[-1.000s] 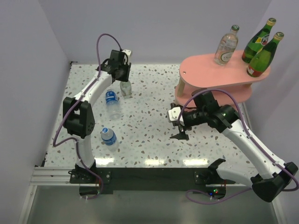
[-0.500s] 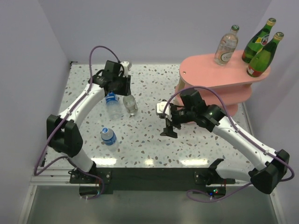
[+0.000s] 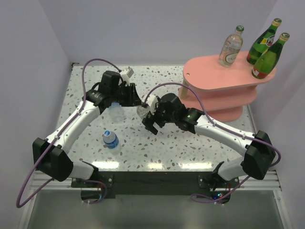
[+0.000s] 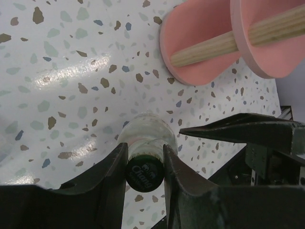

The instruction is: Place and organize the beverage onto the shelf

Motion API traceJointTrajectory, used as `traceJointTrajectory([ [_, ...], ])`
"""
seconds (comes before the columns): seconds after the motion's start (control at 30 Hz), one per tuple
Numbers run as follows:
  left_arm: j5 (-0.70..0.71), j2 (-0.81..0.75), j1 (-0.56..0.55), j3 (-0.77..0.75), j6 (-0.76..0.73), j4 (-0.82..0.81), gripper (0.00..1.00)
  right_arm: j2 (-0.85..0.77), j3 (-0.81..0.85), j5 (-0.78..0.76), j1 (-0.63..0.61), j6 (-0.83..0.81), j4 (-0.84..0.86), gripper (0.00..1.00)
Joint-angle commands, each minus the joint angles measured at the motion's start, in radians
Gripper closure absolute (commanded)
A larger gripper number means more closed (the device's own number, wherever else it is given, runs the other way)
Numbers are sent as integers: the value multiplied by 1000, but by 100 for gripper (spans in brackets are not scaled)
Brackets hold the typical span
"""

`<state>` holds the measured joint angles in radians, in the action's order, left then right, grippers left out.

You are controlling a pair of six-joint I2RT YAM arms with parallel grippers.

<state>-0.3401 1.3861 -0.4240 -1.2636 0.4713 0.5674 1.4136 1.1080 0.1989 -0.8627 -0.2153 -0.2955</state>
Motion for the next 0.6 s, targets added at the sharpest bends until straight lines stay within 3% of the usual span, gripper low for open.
traceJointTrajectory([
  [0.0,-105,-79,-2,-13,99,-165,100,21,18,-170,-13,145,139,1],
  [0.4,-186,-117,-2,27,168,-245,100,139,85,-242,-33,198,145,6],
  [0.57,-208,-113,-2,38,179,-265,100,146,99,-242,-35,176,148,24],
])
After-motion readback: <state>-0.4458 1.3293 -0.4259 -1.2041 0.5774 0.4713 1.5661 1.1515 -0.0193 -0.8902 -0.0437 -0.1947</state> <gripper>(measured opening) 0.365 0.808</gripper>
